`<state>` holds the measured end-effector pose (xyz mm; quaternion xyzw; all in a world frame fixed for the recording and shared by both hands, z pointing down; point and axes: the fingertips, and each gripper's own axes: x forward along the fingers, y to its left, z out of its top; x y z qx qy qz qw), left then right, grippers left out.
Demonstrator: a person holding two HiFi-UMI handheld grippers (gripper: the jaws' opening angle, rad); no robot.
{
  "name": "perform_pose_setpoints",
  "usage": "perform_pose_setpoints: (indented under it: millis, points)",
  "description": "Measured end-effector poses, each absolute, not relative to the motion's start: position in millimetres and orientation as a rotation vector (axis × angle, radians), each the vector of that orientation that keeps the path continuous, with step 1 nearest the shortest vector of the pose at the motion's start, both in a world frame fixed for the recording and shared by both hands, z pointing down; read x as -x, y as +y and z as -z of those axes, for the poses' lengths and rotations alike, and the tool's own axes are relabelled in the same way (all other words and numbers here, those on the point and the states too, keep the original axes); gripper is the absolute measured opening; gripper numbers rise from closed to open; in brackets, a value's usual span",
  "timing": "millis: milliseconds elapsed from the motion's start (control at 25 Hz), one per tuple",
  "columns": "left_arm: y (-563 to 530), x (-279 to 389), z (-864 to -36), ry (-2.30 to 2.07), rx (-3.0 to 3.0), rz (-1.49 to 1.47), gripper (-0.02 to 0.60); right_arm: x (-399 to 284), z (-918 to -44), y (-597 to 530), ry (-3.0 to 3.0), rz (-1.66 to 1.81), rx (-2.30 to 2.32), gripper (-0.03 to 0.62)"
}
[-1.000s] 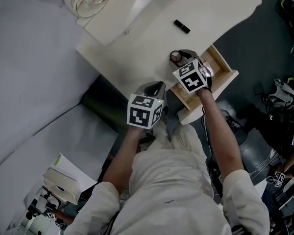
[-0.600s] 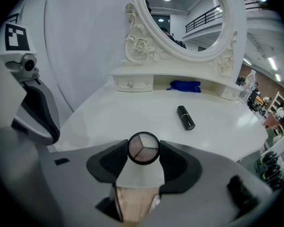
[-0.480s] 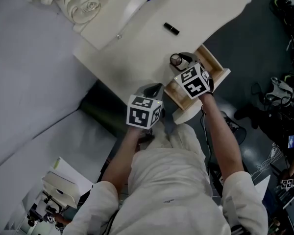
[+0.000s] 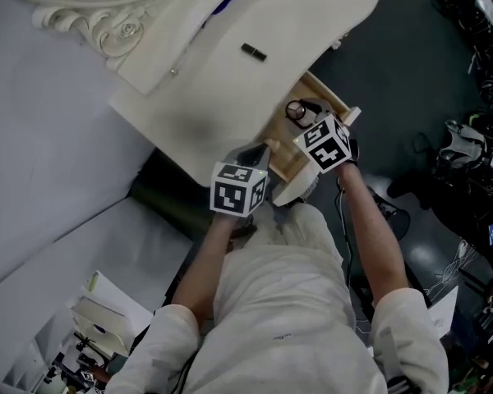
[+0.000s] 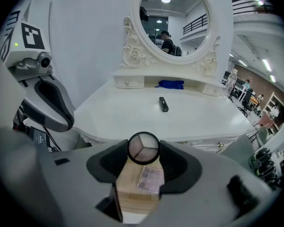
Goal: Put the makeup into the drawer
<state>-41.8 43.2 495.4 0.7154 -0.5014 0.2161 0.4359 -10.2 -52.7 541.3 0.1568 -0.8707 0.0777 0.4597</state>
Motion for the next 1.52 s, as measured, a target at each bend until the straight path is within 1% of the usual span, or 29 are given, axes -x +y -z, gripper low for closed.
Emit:
perform_pose_setpoints:
  millis: [320,760,1160,1520]
  points:
    - [49,12,-508,-1.254,-1.735,-0.538,0.011,-8,-564,-39,-2.146,-0.164,-0.271,0.213]
    - [56,4,-545,-1.27,-1.64,-0.522,0.011,14,-648,-13,-2.063,0.001,0.096,0.212]
    - [71,23,-572,-1.286,-1.576,-0.526,0.011,34,-723,2,-1.945,0.086,0.296,0.213]
    - [93,39,-575,-1.321,-1.54,-0.529,0.011,42,-742,5,-1.944,0.065,0.256,0.215]
